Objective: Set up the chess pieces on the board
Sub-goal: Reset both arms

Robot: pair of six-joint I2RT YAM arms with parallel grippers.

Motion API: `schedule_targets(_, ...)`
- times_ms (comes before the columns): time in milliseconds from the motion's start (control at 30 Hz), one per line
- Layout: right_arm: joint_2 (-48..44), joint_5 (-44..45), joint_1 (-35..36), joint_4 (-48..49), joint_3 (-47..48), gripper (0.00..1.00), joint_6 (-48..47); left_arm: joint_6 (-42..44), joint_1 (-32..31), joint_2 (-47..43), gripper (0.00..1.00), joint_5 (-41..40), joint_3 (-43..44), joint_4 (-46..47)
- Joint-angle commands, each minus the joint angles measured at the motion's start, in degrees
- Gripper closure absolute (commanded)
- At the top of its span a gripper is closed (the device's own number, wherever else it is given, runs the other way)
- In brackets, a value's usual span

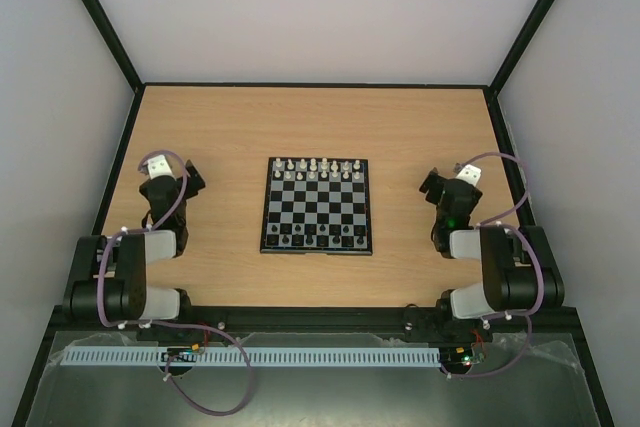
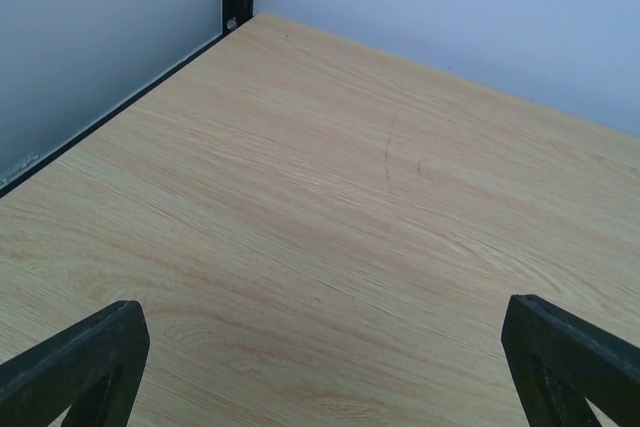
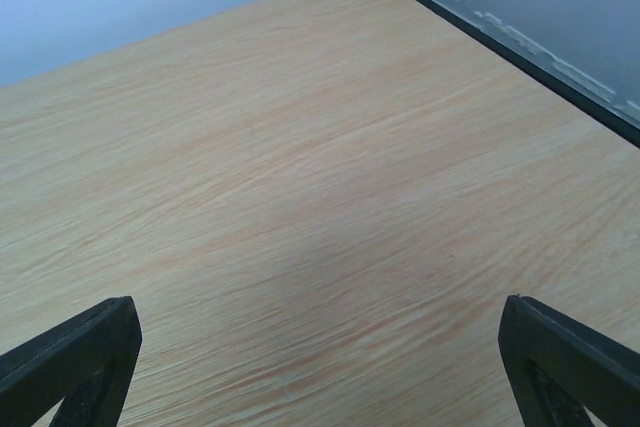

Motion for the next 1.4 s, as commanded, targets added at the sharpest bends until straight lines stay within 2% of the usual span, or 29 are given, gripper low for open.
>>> schedule_targets(0,0.16,-5.97,1.42,12.27,-3.45,0.01,-5.84,1.34,0.50,0.82,0.01,-0.31,0.81,6.38)
schedule_targets(133,5.03,-6.23,2.52,19.74,-5.04,0.01,-7.25,1.45,0.60,0.49,0.00,-0.51,0.10,7.61)
schedule_targets(200,4.47,-9.27,2.39,15.19,-3.18,0.01,-8.12,1.72,0.56,0.74,0.00,-0.56,0.20,8.03)
schedule_targets(267,4.50,-10.29,2.37,15.11,-3.23,0.01,-8.54,1.78,0.60,1.26,0.00,-1.15,0.34,8.40)
schedule_targets(333,4.57,-10.35,2.32,15.23,-3.17,0.01,-8.53,1.98,0.62,2.60,0.00,-1.71,-1.01,12.88)
schedule_targets(500,4.64,-10.54,2.24,15.13,-3.17,0.01,-8.45,2.04,0.52,2.83,0.00,-2.03,-0.20,11.29)
schedule_targets(567,4.67,-10.59,2.20,15.24,-3.14,0.01,-8.50,2.22,0.20,2.06,0.00,-2.34,-2.07,13.98)
schedule_targets(700,4.69,-10.64,2.19,15.25,-3.19,0.01,-8.45,2.51,-1.56,1.86,0.00,-6.60,-3.15,15.78)
schedule_targets(833,4.69,-10.64,2.19,15.24,-3.11,0.02,-8.49,1.88,-4.70,2.77,0.00,-16.67,-3.36,16.74)
schedule_targets(1367,4.77,-10.75,2.12,14.98,-2.94,0.01,-8.45,2.77,-5.81,4.09,0.01,-17.84,-1.12,14.41)
